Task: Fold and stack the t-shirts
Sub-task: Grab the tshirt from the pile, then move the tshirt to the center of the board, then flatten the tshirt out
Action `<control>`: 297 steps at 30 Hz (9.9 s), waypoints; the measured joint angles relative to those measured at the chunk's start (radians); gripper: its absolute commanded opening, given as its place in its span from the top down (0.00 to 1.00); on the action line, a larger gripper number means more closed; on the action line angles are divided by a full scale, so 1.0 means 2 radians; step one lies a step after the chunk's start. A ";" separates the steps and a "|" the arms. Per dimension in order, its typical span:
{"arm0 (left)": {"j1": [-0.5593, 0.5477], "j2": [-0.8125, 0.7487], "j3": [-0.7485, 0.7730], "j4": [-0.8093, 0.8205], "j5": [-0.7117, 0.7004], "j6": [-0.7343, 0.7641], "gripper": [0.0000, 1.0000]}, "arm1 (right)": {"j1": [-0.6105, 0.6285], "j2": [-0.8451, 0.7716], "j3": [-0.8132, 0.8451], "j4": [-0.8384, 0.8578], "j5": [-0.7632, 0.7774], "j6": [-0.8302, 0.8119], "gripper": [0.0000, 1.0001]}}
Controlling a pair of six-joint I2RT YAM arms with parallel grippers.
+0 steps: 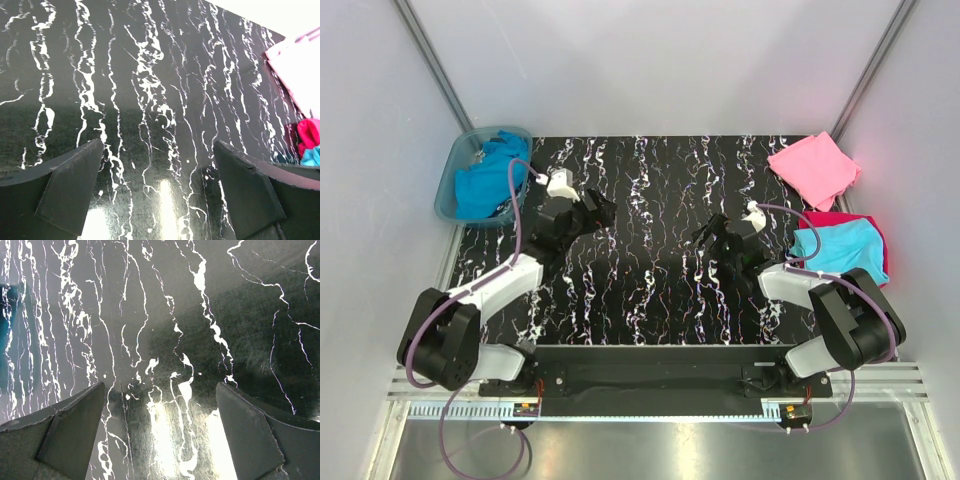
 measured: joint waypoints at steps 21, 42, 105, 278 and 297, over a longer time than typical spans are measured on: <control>0.166 0.208 0.342 -0.204 0.001 0.094 0.01 | 0.000 -0.023 0.000 -0.009 -0.004 0.000 0.00; 0.326 0.355 0.490 -0.310 0.025 0.195 0.01 | 0.000 -0.023 -0.004 -0.009 -0.005 0.001 0.00; 0.107 0.165 0.509 -0.260 0.089 0.106 1.00 | 0.000 -0.056 -0.032 0.028 -0.019 0.009 0.00; -0.094 -0.178 -0.093 -0.099 -0.155 0.016 0.01 | 0.157 0.012 0.082 -0.057 0.025 -0.039 0.00; 0.027 -0.131 -0.159 0.084 -0.026 -0.077 0.01 | 0.142 0.055 0.064 0.024 -0.010 -0.004 0.00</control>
